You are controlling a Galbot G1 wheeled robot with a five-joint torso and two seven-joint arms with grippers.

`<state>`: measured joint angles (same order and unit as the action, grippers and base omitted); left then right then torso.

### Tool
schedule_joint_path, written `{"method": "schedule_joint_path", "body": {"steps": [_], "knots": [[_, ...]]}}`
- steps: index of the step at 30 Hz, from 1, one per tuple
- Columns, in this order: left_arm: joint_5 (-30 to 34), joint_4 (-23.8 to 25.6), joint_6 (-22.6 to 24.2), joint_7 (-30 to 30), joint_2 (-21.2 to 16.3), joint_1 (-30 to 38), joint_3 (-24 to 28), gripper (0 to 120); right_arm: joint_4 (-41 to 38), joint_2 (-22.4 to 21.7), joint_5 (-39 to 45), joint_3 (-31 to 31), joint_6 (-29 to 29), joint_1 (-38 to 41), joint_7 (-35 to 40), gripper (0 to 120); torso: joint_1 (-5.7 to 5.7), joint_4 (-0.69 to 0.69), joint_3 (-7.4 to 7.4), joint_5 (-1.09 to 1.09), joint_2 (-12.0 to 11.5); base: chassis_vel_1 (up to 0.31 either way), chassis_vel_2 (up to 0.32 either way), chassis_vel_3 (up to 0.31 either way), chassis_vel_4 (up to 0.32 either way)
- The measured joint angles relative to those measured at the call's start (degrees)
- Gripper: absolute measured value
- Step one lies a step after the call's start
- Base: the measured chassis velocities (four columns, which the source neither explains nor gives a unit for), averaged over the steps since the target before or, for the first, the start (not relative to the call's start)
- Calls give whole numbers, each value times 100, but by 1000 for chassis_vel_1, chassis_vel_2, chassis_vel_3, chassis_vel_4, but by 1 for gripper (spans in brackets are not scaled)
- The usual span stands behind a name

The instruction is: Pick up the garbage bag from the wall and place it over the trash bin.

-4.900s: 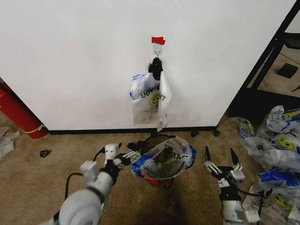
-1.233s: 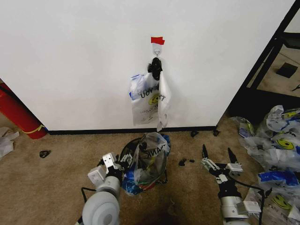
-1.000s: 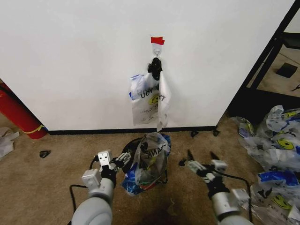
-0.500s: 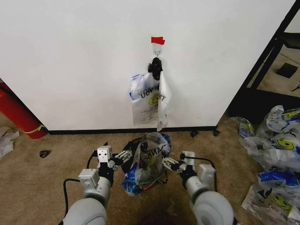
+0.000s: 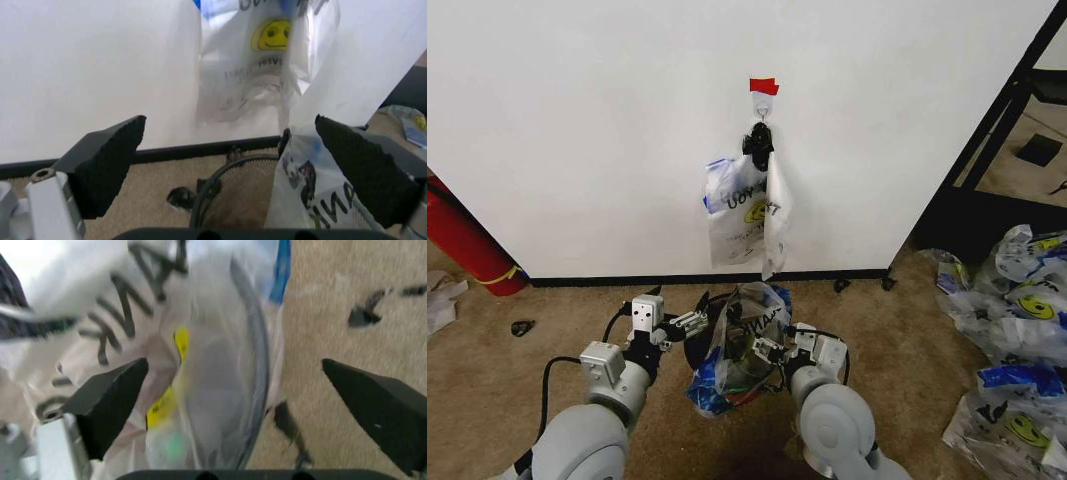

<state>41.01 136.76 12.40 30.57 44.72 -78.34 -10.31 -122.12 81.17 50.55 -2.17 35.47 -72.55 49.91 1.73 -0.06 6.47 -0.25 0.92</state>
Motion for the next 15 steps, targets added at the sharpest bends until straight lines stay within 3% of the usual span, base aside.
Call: {"method": "schedule_joint_path", "body": {"steps": [11, 15], "knots": [[145, 20, 26, 153, -11, -49, -45, 100, 393, 569, -41, 134, -47, 9, 426, 77, 0, 0, 0, 1, 0, 0, 0, 0, 0], [171, -14, 30, 169, 11, -44, -23, 100, 456, 625, -36, 107, -50, 23, 468, 64, 0, 0, 0, 2, 0, 0, 0, 0, 0]]}}
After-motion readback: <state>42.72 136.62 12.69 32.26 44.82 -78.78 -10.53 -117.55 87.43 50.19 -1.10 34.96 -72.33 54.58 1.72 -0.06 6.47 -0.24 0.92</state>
